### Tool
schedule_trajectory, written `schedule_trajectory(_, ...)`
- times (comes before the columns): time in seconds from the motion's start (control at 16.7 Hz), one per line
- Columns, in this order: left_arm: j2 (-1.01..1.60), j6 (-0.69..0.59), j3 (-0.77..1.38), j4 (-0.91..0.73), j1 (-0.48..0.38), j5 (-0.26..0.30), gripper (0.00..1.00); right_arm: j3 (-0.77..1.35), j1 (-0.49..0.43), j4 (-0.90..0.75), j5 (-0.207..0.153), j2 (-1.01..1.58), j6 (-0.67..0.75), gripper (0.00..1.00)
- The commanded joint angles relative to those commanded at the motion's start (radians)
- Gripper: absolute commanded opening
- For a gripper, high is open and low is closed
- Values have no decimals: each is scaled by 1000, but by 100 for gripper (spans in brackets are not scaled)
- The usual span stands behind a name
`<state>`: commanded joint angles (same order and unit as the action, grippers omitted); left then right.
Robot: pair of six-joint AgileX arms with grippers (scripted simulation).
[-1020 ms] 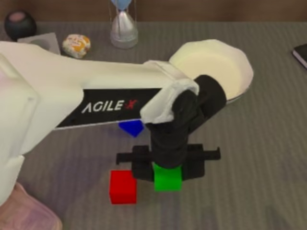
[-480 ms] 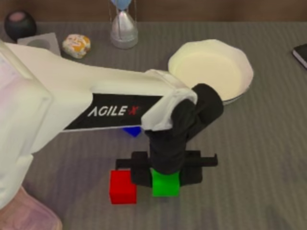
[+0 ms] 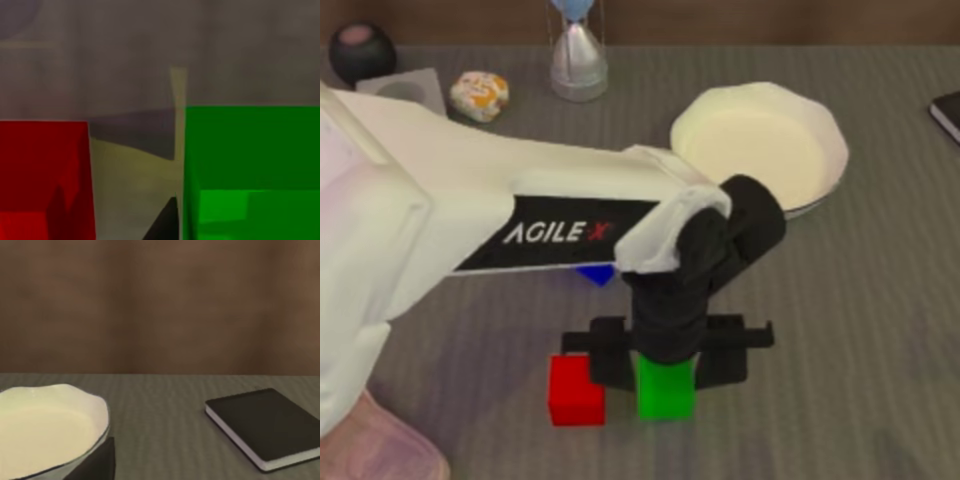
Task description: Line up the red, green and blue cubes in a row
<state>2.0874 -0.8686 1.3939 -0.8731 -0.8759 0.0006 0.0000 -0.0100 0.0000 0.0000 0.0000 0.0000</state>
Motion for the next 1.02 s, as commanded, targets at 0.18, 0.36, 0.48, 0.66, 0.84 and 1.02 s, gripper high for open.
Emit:
schedule_trajectory(0.18, 0, 0, 0, 0, 0, 0, 100, 0, 0, 0, 0, 0, 0, 100)
schedule_trajectory(0.36, 0, 0, 0, 0, 0, 0, 100, 0, 0, 0, 0, 0, 0, 100)
schedule_trajectory(0.48, 0, 0, 0, 0, 0, 0, 100, 0, 0, 0, 0, 0, 0, 100)
schedule_trajectory(0.66, -1, 0, 0, 0, 0, 0, 100, 0, 0, 0, 0, 0, 0, 100)
schedule_trajectory(0.84, -13, 0, 33, -42, -1, 0, 100, 0, 0, 0, 0, 0, 0, 100)
schedule_trajectory(1.02, -49, -3, 100, -155, 8, 0, 100, 0, 0, 0, 0, 0, 0, 100)
